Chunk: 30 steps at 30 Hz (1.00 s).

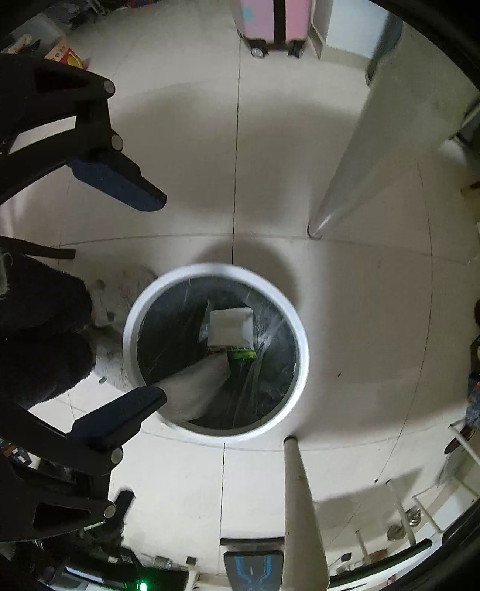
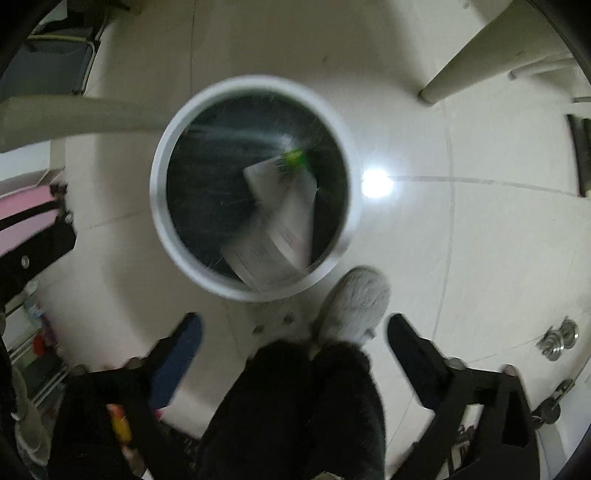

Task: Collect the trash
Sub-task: 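Carry both boxes to the trash bin and open both tools to drop them, then grasp the white leaflet with left tool while right tool grasps the cream medicine box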

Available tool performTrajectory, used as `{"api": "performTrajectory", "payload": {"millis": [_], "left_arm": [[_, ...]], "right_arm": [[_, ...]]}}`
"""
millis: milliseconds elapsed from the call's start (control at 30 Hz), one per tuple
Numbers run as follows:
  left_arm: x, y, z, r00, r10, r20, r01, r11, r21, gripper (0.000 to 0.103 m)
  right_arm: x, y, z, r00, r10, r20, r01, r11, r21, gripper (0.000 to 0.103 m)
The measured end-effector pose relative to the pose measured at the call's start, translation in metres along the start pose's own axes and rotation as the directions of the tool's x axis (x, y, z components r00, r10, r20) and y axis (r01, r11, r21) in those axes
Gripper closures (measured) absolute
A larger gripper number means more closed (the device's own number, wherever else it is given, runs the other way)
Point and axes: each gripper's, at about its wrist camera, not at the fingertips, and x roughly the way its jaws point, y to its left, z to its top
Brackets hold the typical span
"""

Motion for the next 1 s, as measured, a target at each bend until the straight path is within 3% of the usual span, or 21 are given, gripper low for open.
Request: {"api": "performTrajectory", "payload": {"millis": [133, 233, 667, 1000], "left_arm": [[-0.016, 0.004, -0.008, 0.999, 0.042, 0.022, -0.042, 0.999, 0.008, 0.006], [-0.026, 0.003, -0.015, 0.998, 0.051, 0.029, -0.051, 0.999, 0.002, 0.006], [-0.117, -0.003, -0.050, 0.993, 0.062, 0.100, -0.063, 0.998, 0.005, 0.006], [-0.227, 0.001, -0.081, 0.987, 0.034, 0.155, -0.037, 0.999, 0.018, 0.006]], "right_arm": [[-0.024, 0.004, 0.012, 0.994, -0.074, 0.084, 0.074, 0.997, -0.004, 0.000], [-0.046, 0.008, 0.002, 0.985, -0.111, 0.132, 0.112, 0.994, 0.002, 0.000], [-0.130, 0.025, -0.039, 0.974, -0.079, 0.213, 0.083, 0.996, -0.011, 0.000], [-0.260, 0.041, -0.096, 0.960, -0.048, 0.274, 0.056, 0.998, -0.020, 0.000]]}}
